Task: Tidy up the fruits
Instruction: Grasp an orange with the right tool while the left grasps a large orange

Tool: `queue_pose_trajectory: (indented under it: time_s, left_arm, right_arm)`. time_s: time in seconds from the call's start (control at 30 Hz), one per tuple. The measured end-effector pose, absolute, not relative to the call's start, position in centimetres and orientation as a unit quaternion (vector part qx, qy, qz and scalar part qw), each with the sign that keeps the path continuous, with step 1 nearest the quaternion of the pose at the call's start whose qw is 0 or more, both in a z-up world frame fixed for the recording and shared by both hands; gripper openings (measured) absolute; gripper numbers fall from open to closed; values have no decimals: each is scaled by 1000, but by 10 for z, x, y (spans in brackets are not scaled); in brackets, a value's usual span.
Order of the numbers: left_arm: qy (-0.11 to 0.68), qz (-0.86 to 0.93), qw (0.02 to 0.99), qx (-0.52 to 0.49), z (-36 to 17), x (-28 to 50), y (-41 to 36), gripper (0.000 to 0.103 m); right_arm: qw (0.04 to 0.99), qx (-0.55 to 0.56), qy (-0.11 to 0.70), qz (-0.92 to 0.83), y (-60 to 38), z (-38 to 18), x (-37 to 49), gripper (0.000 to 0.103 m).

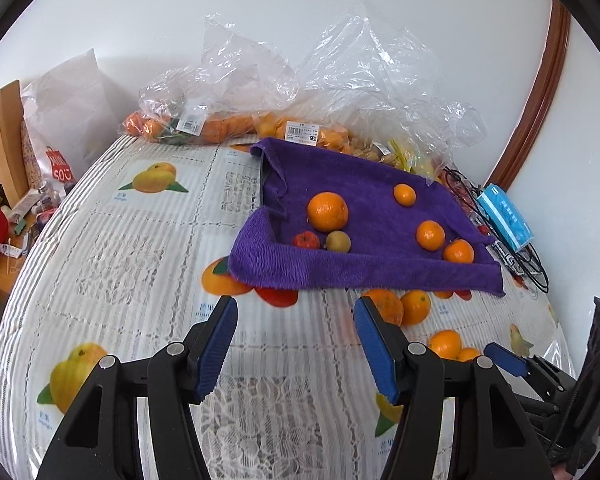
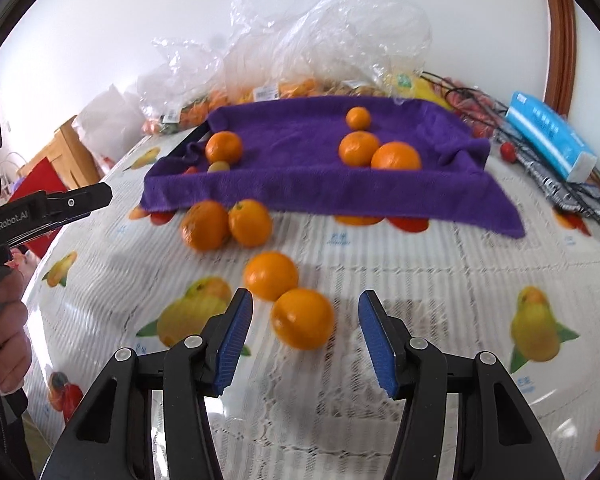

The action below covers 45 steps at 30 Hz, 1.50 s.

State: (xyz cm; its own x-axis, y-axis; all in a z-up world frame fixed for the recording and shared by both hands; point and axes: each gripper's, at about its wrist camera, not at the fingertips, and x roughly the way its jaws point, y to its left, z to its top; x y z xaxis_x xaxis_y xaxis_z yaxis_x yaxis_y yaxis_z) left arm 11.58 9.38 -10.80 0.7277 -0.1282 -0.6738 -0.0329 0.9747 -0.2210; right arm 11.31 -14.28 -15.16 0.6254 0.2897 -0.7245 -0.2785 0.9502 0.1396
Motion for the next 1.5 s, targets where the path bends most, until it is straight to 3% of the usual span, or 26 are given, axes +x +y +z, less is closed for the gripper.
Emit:
queue_pose_trajectory:
  time_s: [0.3,0.43,1.27,1.5]
  left_arm:
    - [380,-31,920,-94,-117,101,86,59]
    - [382,-41,920,-81,-119,103,76,59]
    - [424,-72,902,-32,-150,166,12,58]
    - [427,-71,901,-18,-153,170,5,43]
  right_arm:
    - [894,-18,416,165,-132,-165,117,49]
    - [892,-13,421,163,-133,-168,123,36]
    - [912,8,391,122,-192,-152,109,36]
    - [912,11,393,121,-195,-153,116,36]
